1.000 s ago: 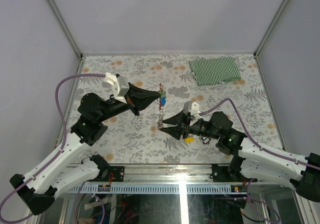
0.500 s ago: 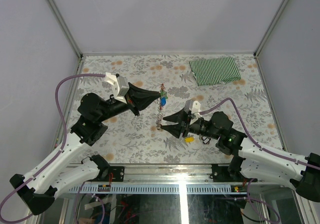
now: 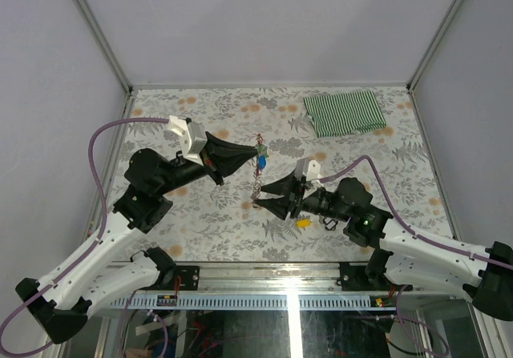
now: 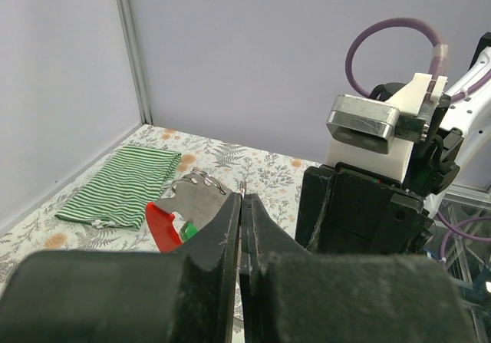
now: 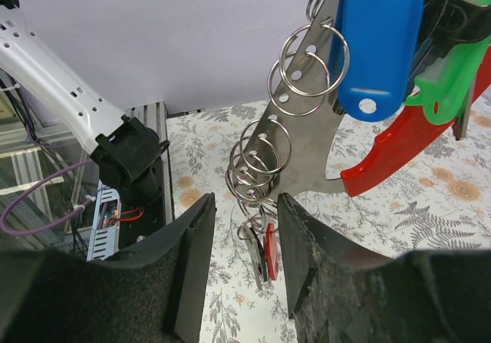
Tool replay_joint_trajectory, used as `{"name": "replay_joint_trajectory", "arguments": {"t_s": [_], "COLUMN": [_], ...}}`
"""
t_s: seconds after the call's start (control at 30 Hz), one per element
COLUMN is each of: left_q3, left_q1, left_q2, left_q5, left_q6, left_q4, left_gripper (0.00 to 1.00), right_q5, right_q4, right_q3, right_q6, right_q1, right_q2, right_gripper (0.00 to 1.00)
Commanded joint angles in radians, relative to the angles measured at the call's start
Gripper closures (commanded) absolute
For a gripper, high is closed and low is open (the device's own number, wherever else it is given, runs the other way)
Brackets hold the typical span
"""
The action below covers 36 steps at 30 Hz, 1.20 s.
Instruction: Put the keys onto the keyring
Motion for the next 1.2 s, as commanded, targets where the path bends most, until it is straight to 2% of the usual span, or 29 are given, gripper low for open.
{"name": "replay_joint_trajectory", "arguments": {"t_s": [0.0, 0.27, 0.53, 1.17], "left_q3": [0.022, 0.021, 0.021, 0.025], "left_q1": [-0.002, -0.002, -0.002, -0.002], "left_q2": [-0.013, -0.012, -0.010, -0.011], "left_q5": [-0.006, -0.008, -0.009, -0.007], "left_q6": [-0.008, -0.005, -0.004, -0.003], "left_q4": [0.084, 0.084, 0.086, 0.078], "left_gripper": [1.00, 1.00, 1.00, 1.00], "right_q5": [-0.037, -0.057, -0.053, 0.047], "right_q4": [0.086, 0.112, 0.120, 0.122], "right_q3": [0.020, 0.019, 0.012, -0.008], "right_q6": [0.013, 0.026, 0.028, -0.011], "right_q1": [0.005, 0.003, 0.004, 0.004], "right_q2": [0.017, 0.022, 0.014, -0.005], "right_gripper": [0.56, 0.62, 0.62, 0.53]}}
